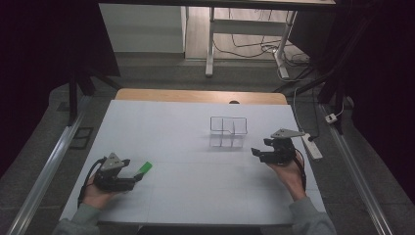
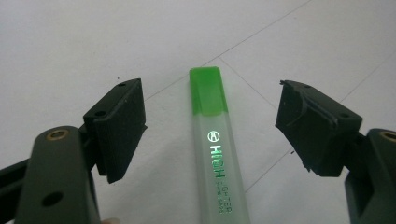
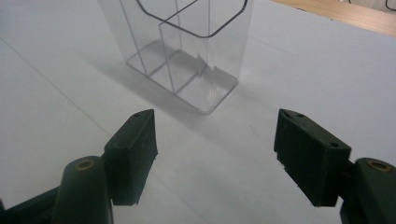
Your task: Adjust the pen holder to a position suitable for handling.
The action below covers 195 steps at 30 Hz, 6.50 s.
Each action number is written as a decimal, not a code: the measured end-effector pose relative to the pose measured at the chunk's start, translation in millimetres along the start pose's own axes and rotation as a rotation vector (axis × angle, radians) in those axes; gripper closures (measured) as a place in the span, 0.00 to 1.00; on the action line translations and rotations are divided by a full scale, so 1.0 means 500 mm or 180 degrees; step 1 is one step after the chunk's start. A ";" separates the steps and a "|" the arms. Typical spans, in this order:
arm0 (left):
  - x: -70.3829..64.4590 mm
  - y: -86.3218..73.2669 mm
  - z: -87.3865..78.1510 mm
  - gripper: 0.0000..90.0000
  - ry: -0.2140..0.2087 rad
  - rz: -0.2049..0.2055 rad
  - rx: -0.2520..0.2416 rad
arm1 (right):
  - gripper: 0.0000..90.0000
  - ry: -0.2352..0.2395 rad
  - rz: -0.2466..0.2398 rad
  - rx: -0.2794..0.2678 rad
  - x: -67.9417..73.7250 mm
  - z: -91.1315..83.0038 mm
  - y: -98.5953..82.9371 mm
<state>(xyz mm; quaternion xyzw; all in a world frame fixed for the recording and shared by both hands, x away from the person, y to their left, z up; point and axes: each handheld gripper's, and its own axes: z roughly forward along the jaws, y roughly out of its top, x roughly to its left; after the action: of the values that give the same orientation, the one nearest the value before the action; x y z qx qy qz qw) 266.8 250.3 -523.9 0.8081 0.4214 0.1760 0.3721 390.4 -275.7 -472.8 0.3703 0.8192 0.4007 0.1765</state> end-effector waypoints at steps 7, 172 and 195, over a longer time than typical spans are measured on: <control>-0.002 0.000 0.000 0.26 0.0016 0.0012 0.0011 | 0.40 -0.0016 0.0031 0.0069 -0.013 0.026 0.020; -0.008 0.001 0.007 0.26 0.0028 0.0098 0.0060 | 0.99 0.0197 -0.0351 0.0341 0.100 0.071 0.003; -0.005 0.014 0.011 0.26 -0.0030 0.0092 0.0094 | 0.47 0.0171 -0.0349 0.0189 0.072 -0.030 -0.087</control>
<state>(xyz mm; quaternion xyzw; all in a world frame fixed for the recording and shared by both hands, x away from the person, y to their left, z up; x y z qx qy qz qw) 272.7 243.2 -522.1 0.8202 0.4105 0.1713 0.3596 337.4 -274.4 -497.5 0.3190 0.8543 0.3758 0.1652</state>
